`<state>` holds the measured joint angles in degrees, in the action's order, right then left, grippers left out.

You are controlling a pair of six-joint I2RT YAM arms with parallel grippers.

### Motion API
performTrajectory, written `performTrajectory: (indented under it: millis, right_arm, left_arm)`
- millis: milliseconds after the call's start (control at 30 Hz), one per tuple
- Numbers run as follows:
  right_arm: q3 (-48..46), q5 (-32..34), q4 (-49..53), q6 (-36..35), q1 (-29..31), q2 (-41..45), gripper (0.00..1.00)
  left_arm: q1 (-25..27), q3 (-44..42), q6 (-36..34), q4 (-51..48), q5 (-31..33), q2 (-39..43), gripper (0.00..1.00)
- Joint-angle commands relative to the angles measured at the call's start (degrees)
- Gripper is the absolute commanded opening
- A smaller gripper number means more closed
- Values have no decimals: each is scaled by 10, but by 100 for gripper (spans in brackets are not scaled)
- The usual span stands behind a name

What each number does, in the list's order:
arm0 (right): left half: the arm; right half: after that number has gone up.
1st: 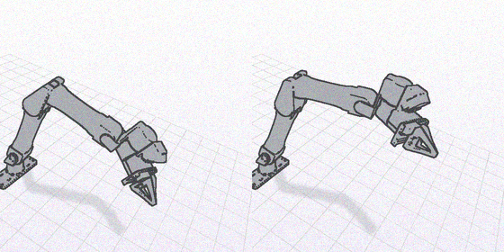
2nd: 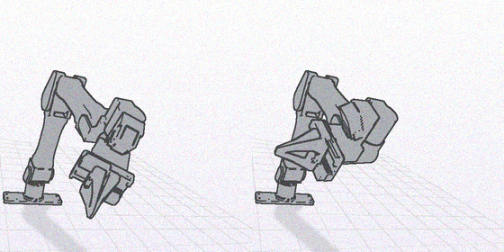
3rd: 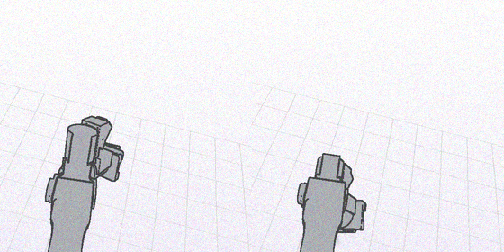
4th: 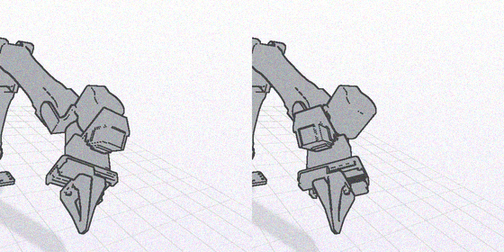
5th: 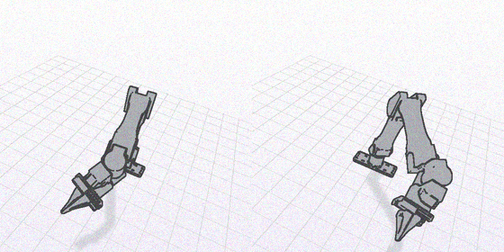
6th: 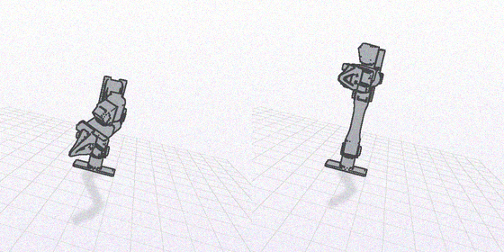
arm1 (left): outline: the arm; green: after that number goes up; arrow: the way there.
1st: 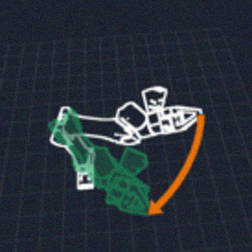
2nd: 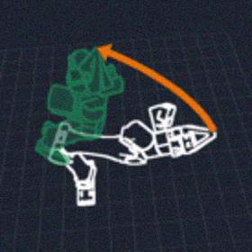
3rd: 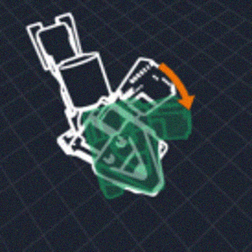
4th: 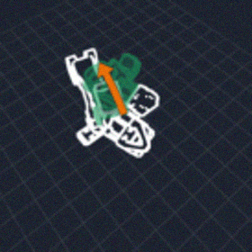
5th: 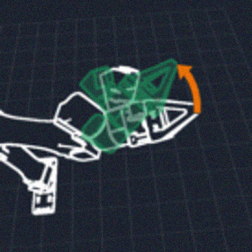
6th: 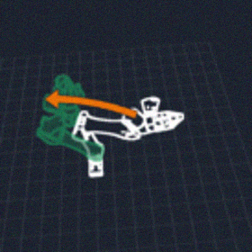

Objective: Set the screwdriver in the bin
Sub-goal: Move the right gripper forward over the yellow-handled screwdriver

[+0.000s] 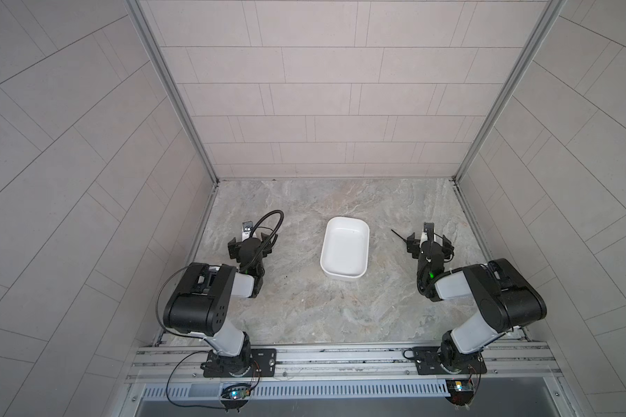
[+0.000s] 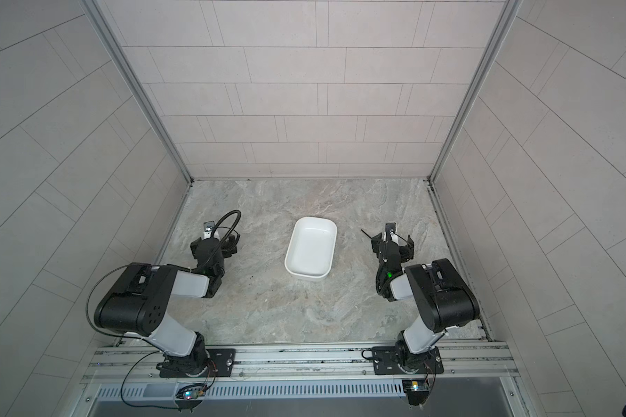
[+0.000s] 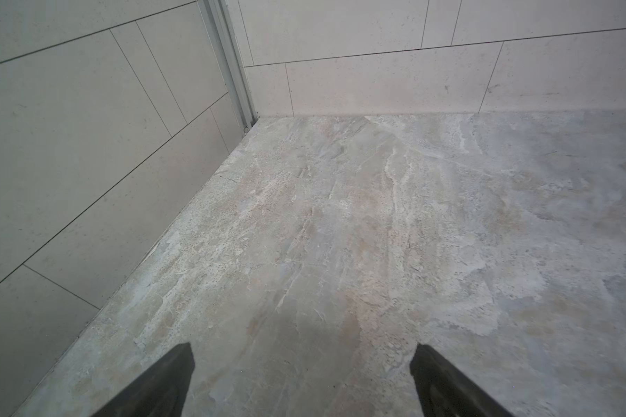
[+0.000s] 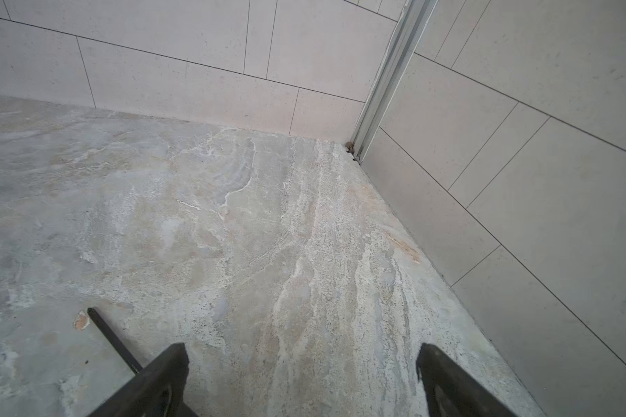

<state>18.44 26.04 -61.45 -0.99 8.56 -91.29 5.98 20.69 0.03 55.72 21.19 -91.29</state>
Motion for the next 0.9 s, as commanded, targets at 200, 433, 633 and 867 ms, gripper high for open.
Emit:
performTrajectory:
  millis: [200, 433, 633, 867]
  right_arm:
    - [3, 1, -5, 6, -1, -3, 99]
    - [2, 2, -7, 5, -2, -3, 99]
    - [3, 2, -6, 5, -2, -2, 99]
    - [-8, 3, -24, -1, 2, -4, 99]
  left_arm:
    - [-3, 11, 3, -2, -3, 0, 100]
    - [-3, 11, 3, -2, -3, 0, 100]
    - [-3, 11, 3, -2, -4, 0, 100]
    - [-3, 11, 3, -2, -4, 1, 100]
